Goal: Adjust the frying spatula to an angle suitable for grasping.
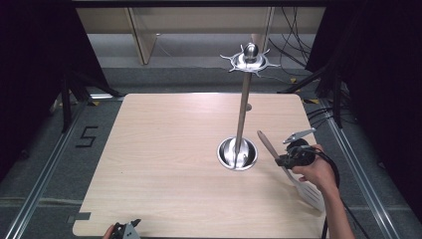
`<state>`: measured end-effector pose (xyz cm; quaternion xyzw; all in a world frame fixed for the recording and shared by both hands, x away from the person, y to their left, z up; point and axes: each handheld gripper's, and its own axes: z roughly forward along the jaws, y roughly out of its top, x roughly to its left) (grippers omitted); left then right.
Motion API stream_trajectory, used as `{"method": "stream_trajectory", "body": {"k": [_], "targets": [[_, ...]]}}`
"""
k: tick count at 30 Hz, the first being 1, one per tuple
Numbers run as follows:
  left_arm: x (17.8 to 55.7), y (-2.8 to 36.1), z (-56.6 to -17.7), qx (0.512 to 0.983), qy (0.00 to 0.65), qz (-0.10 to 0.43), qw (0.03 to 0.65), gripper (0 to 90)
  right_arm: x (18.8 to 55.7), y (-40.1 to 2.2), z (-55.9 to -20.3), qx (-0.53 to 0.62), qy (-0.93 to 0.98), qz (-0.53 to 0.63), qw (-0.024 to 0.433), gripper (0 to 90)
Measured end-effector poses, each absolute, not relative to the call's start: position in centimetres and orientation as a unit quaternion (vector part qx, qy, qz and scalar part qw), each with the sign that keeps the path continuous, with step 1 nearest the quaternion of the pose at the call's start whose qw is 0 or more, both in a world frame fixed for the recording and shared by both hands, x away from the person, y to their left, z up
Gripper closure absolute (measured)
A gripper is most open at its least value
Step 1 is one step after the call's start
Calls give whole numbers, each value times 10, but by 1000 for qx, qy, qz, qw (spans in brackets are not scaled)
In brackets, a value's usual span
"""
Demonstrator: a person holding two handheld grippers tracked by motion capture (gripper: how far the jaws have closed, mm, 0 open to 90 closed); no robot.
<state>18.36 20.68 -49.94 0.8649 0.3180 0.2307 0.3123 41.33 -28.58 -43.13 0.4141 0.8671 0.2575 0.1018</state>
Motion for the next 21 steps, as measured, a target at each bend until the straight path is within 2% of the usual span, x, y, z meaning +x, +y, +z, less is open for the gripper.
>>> {"method": "stream_trajectory", "body": {"k": [1,3,5,6,7,12,16,17,19,20,21], "targets": [[187,207,-499,869,295,239,316,148,412,-287,-430,408,866,267,108,760],[186,205,-500,864,305,241,321,148,409,-290,-421,379,872,280,129,760],[183,206,-498,865,314,232,314,148,407,-296,-415,350,875,311,122,761],[183,206,-498,866,314,232,315,148,402,-296,-413,377,859,328,112,760],[183,206,-498,866,313,232,314,148,399,-299,-411,387,842,354,129,760],[183,205,-500,862,319,232,320,148,395,-305,-406,383,830,380,138,761],[183,206,-500,863,313,231,323,148,391,-309,-396,380,826,398,124,761],[183,206,-499,864,316,234,315,148,390,-310,-394,372,819,415,134,761],[183,206,-499,865,314,231,317,148,390,-310,-393,373,820,416,127,761],[187,208,-497,872,283,239,319,148,389,-310,-392,375,814,424,133,761],[185,205,-499,861,300,240,332,148,389,-310,-392,368,808,438,141,761]]}}
